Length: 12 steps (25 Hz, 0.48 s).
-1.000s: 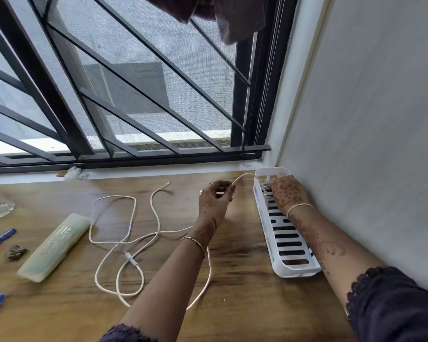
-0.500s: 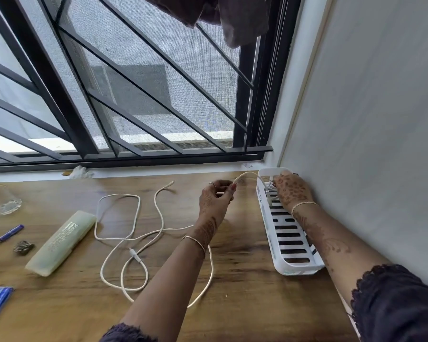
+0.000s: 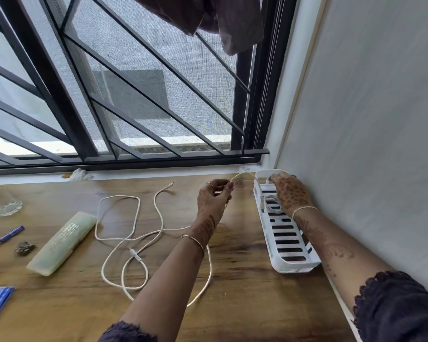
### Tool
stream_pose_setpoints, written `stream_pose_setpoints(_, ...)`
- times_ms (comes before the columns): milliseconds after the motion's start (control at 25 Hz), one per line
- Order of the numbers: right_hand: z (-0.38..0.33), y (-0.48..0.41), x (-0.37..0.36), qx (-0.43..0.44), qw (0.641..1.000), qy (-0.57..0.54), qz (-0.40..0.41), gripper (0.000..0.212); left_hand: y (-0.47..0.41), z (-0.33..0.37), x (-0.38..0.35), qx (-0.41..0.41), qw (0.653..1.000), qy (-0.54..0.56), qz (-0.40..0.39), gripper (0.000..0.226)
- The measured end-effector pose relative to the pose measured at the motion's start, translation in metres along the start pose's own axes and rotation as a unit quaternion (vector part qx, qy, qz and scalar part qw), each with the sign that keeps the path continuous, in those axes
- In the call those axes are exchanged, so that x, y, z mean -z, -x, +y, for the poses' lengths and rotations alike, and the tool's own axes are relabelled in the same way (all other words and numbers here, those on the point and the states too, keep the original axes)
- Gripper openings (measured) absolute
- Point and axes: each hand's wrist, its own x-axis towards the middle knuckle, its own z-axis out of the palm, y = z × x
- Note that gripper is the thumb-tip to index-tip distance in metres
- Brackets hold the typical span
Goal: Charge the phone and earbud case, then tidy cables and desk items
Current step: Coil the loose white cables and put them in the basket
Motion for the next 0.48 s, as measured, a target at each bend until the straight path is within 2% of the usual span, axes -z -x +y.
stream_pose_setpoints(200, -0.007, 0.001, 0.007, -0.025, 0.997, -0.046, 0.057, 0.042, 0.001, 0.002, 0.002, -0.005, 1.000, 0.006, 0.005, 0.009)
stream_pose_setpoints(320, -0.027, 0.004, 0.023, -0.072, 0.976, -0.161, 0.125, 0.024, 0.002, 0.005, 0.006, -0.005, 0.999, 0.034, 0.011, 0.005)
stream_pose_setpoints(360, -0.037, 0.005, 0.030, -0.085, 0.961, -0.237, 0.113, 0.022, 0.002, 0.006, 0.008, -0.008, 0.999, 0.043, 0.014, 0.007)
stream_pose_setpoints(480, -0.071, 0.012, 0.049, -0.077, 0.874, -0.479, -0.029, 0.030, -0.001, 0.006, 0.019, -0.007, 0.998, 0.056, 0.026, 0.004)
